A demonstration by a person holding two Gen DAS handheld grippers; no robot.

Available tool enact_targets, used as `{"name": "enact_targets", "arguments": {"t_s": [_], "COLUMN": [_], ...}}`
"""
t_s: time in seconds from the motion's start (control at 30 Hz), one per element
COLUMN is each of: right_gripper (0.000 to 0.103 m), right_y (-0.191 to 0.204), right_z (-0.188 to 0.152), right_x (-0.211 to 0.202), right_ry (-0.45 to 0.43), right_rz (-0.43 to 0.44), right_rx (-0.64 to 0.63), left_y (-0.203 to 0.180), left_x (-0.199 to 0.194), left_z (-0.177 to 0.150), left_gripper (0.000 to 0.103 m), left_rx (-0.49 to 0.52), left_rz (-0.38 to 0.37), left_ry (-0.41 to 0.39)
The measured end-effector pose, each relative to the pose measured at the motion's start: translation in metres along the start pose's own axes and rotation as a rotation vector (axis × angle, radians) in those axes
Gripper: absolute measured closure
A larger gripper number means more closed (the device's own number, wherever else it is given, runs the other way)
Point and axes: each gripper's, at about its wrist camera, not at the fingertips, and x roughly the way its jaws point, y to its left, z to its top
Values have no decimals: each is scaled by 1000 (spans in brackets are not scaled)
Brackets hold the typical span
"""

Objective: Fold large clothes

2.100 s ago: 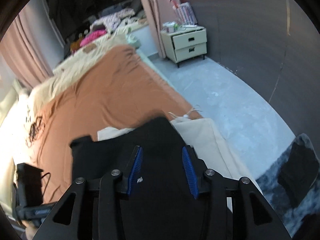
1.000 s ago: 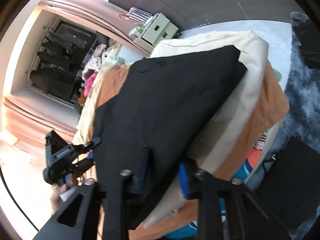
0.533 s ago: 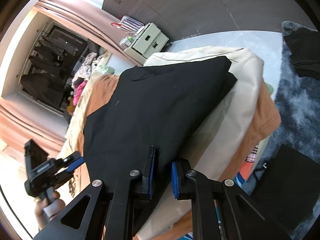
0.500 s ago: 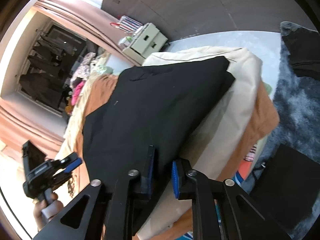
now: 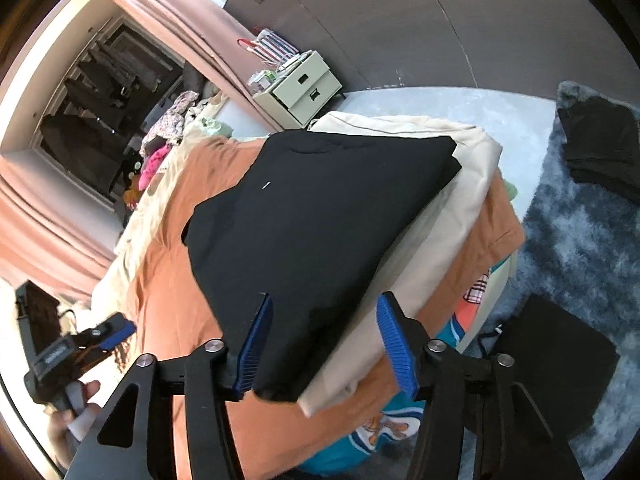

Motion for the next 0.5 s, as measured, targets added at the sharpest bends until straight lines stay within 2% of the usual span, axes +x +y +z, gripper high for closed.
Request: {"name": "enact_targets", "arguments": {"t_s": [0.13,0.3,0.5], "right_gripper": [21,10,8], "right_y": [15,38,70], "right_z": [-9,-20,-33], "right_x": [-24,-51,-74], "right_ry": [-29,-61,-82], "right_rz": [-25,-43,-67], "right_rx": [-39,-91,-175], "left_y": [0,1,5], "left_x": [-30,-68,-113], "left_z": [-11,-26,-44], "left_gripper": [26,15,13], "left_rx": [13,44,64], "left_rz": [6,17,51], "left_ry": [-29,-82,-167]}}
